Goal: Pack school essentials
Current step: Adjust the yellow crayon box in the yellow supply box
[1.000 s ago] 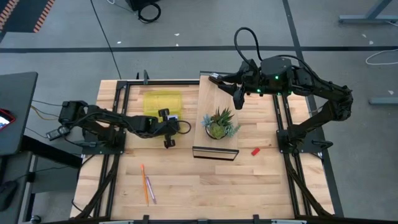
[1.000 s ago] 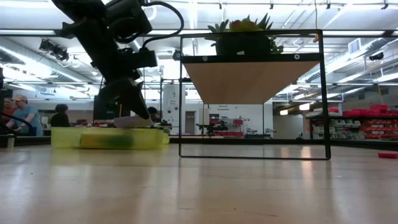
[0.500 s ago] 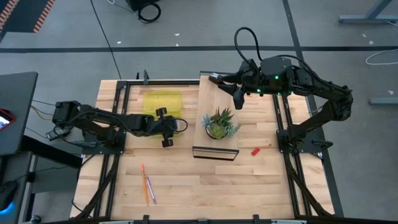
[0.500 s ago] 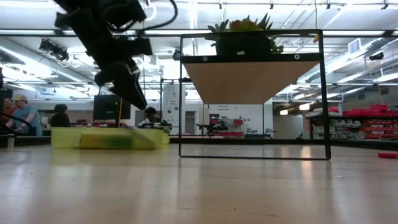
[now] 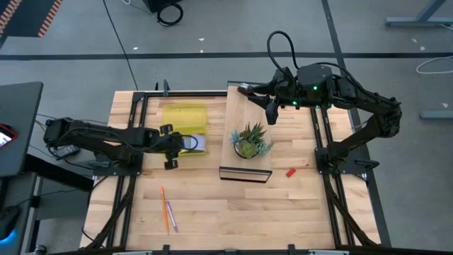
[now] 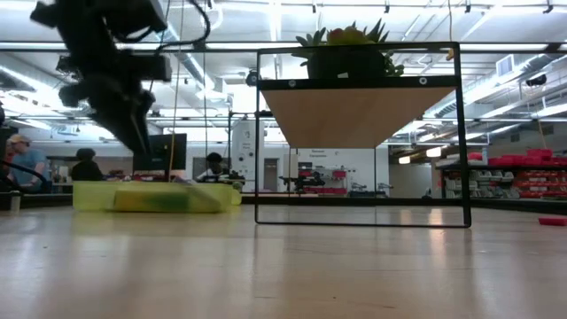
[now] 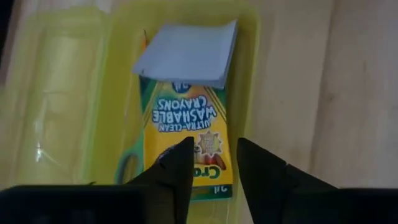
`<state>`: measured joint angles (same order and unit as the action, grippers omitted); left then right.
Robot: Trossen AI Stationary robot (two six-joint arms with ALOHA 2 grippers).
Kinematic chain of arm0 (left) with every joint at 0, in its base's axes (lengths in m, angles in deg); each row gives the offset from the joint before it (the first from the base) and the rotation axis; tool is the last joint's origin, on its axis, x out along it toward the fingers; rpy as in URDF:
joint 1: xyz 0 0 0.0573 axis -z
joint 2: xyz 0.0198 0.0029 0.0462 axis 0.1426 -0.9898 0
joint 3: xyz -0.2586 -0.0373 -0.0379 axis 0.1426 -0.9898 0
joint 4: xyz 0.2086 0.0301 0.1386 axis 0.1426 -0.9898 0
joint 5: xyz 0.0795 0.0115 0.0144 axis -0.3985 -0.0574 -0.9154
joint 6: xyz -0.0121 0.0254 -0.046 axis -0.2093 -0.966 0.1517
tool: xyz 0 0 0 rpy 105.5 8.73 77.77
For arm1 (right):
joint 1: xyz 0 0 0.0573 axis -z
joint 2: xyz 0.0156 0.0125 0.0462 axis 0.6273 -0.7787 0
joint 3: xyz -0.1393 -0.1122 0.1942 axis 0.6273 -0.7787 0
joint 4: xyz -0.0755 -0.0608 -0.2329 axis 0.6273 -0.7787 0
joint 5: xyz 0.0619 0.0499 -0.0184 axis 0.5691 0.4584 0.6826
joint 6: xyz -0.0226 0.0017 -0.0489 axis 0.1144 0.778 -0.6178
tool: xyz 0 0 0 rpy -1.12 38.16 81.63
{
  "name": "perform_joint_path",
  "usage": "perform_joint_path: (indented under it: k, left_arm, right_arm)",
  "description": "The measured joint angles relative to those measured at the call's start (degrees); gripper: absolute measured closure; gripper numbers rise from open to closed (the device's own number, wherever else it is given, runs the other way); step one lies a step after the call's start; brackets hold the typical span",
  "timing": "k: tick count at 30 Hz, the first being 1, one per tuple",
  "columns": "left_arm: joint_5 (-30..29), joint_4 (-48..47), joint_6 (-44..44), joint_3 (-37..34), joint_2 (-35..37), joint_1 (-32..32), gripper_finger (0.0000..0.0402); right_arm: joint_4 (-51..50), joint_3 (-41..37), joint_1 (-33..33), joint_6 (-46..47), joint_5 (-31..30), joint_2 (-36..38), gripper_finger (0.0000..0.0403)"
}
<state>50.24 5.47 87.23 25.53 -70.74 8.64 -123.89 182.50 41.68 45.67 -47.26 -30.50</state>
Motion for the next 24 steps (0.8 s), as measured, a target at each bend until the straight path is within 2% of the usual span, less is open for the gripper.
perform_joint_path:
  k: [5, 8, 13, 16, 20, 24]
  left_arm:
    - [-3.0, 2.3, 1.7, -4.2, -0.1, -2.2, 0.0284]
    - [-2.9, 1.9, 2.5, -4.3, 1.3, -4.4, 0.0269]
    - [2.2, 2.5, -0.3, -4.3, 2.1, -8.7, 0.0216]
    - [5.5, 6.0, -2.1, -4.4, 0.0, -9.8, 0.0177]
    - [5.6, 10.5, -2.7, -4.4, -2.7, -9.8, 0.0129]
    - [5.9, 11.0, -1.6, -4.4, -5.7, -9.8, 0.0088]
  right_arm:
    - [0.4, 0.0, 0.0, 0.4, -0.1, 0.0, 0.0213]
    - [0.4, 0.0, 0.0, 0.7, -0.2, 0.0, 0.0213]
    - [0.4, 0.0, 0.0, 0.8, -0.2, 0.0, 0.0213]
    - [0.5, 0.0, 0.0, 0.8, -0.2, 0.0, 0.0213]
    - [0.5, 0.0, 0.0, 1.6, -0.2, 0.0, 0.0213]
    - [0.5, 0.0, 0.0, 1.7, -0.2, 0.0, 0.0213]
